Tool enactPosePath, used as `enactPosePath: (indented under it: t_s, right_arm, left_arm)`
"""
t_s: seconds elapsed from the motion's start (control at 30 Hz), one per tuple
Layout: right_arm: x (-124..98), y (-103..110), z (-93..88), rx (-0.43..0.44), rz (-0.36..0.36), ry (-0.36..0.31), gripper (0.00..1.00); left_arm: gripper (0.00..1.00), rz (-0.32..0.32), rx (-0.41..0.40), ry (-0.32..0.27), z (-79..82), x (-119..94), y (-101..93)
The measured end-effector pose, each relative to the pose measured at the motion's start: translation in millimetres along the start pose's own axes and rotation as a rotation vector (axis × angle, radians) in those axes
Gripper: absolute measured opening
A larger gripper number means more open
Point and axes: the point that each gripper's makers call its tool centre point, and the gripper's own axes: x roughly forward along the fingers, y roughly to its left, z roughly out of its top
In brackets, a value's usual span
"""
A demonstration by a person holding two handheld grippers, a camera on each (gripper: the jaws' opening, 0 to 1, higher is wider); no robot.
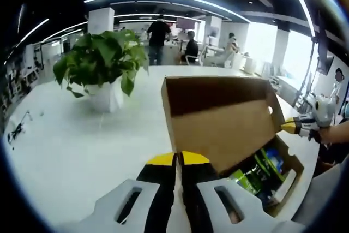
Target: Operate the shoe box by opening the lid, removing the specified soft item, and placing it in the target area until the item is outside and the box remains undamaged.
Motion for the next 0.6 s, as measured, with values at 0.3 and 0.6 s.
enactPosePath:
  t_s: [0.3, 0.6]
  right_arm:
    - [4.5, -3.0, 0.9, -0.002, 0.002, 0.014, 0.00]
    - [10.6, -5.6, 1.5, -0.013, 0.012, 0.041, 0.01]
  left_arm:
    - [0.00, 0.005, -0.038, 0.005, -18.0, 2.9, 2.3]
    - [0.00, 0.010, -0.100, -0.014, -18.5, 13.4, 8.4]
